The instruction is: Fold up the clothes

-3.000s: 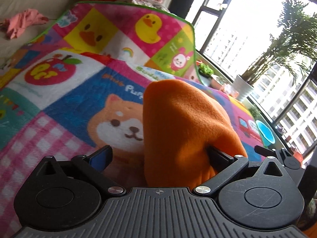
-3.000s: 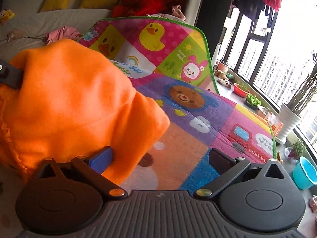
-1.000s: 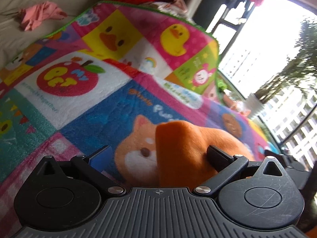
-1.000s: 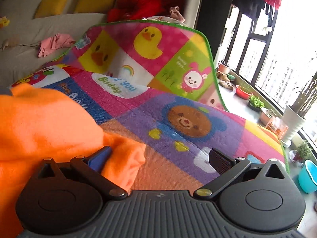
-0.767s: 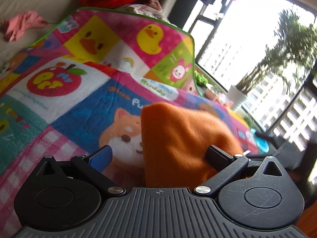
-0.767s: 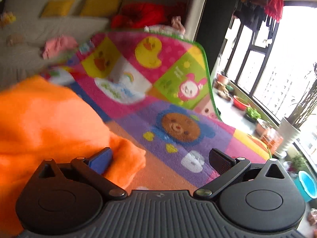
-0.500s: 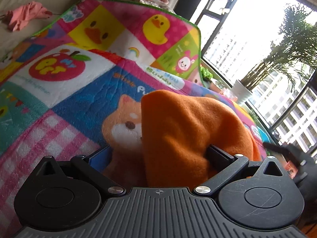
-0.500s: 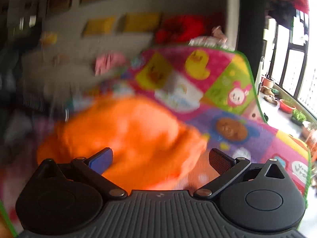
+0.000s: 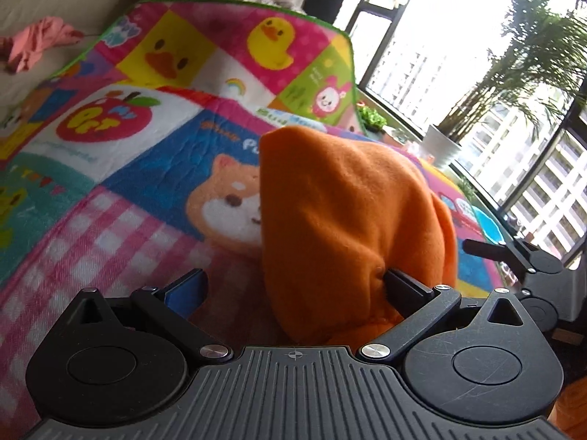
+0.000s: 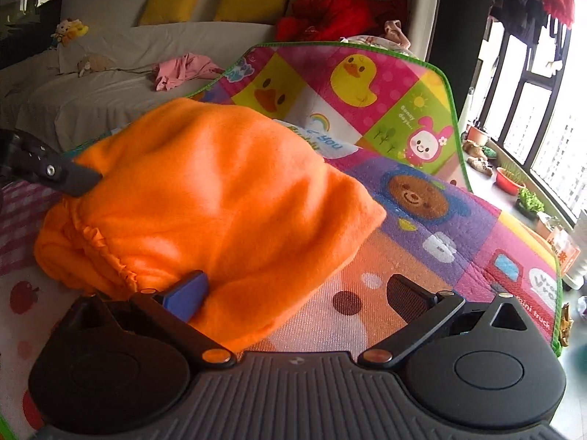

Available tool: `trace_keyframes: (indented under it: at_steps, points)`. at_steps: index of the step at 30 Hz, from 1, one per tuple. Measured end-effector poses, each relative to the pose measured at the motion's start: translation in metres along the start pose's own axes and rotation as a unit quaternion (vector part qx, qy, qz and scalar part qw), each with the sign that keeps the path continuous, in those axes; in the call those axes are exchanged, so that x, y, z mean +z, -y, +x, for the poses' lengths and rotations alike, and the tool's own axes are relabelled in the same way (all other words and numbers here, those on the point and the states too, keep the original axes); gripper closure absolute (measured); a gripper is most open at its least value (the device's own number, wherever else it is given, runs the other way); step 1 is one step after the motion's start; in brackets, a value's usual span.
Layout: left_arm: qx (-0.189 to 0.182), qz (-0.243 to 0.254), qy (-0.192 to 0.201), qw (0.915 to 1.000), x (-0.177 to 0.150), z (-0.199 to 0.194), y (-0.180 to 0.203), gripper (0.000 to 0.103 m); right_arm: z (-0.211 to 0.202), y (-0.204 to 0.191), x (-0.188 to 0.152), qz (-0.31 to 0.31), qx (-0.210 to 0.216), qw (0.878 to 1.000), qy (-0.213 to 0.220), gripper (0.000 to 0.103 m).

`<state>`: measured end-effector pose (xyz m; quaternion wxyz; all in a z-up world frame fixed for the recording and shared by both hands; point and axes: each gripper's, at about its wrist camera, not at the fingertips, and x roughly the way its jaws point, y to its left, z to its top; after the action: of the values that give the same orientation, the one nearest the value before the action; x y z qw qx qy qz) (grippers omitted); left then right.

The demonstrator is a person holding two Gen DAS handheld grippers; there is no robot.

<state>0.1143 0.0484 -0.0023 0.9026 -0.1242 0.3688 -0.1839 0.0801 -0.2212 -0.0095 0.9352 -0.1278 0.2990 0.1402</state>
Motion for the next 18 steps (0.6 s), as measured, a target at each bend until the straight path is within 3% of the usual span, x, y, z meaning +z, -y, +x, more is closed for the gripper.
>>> trace_keyframes:
  at_steps: [6, 10, 12, 14, 18]
  points:
    - [0.014, 0.007, 0.005, 0.9999, -0.004, 0.000, 0.001, 0.000, -0.008, -0.004, -0.003, 0.014, -0.015, 1.000, -0.003, 0.000]
    - [0.010, 0.007, 0.001, 0.9999, -0.007, 0.000, 0.004, 0.000, -0.003, 0.020, -0.013, 0.103, 0.031, 0.993, -0.040, 0.000]
    - [0.011, 0.010, 0.002, 0.9999, -0.009, 0.000, 0.006, 0.000, -0.002, 0.028, -0.017, 0.118, 0.046, 0.991, -0.046, 0.000]
    - [0.012, 0.013, 0.002, 0.9998, -0.011, 0.000, 0.008, 0.000, -0.007, 0.028, -0.019, 0.110, 0.051, 0.992, -0.042, 0.000]
    - [0.018, 0.013, 0.004, 0.9997, -0.012, -0.001, 0.007, 0.000, -0.034, 0.025, -0.015, 0.096, 0.072, 0.993, 0.010, 0.000]
